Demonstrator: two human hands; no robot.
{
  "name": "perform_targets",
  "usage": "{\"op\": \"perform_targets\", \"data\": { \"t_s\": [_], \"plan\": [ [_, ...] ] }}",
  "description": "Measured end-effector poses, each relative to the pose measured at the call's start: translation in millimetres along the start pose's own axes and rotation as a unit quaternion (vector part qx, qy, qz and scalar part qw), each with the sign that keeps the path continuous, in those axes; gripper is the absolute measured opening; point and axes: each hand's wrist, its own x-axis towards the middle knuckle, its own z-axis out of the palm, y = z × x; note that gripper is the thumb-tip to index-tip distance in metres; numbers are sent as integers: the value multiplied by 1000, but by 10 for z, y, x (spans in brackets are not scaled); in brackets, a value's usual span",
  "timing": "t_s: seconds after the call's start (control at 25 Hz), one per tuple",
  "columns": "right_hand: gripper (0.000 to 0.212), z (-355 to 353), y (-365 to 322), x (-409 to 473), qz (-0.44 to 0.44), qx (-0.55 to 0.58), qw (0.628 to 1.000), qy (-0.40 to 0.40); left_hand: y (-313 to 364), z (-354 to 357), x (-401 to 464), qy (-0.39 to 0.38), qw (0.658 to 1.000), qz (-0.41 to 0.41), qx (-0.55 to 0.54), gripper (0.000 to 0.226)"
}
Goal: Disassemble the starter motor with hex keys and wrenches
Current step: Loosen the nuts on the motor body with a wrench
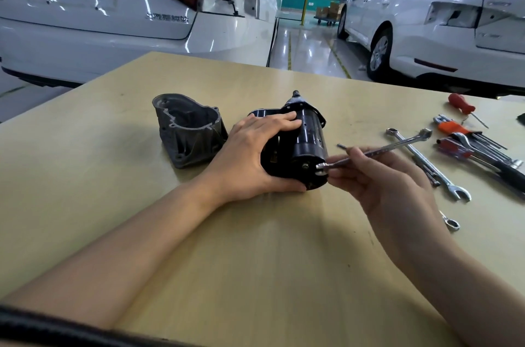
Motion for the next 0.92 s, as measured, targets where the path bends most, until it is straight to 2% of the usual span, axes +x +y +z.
{"op": "perform_targets", "data": {
  "t_s": [0.08, 0.16, 0.28, 0.36, 0.52, 0.92],
  "plan": [
    [12, 4, 4, 15, 19, 51, 998, -9, 0, 0, 0, -2, 1000, -1, -1, 88],
    [11, -17, -23, 24, -5, 84, 996, -35, 6, 0, -2, -5, 1000, -4, -2, 89],
    [16, -125, -48, 1, -28, 42, 996, -67, 13, 4, -6, -7, 1000, -3, -2, 89],
    [18, -199, -15, -1, -7, 23, 998, -58, 3, 1, -6, -7, 1000, -5, -3, 89],
    [17, -238, 27, 24, 38, 59, 996, -48, 7, 6, 3, -4, 1000, -3, -2, 90],
    [15, -222, 74, 12, 43, 74, 995, -57, 7, 15, -1, 3, 1000, -9, -10, 90]
  ]
}}
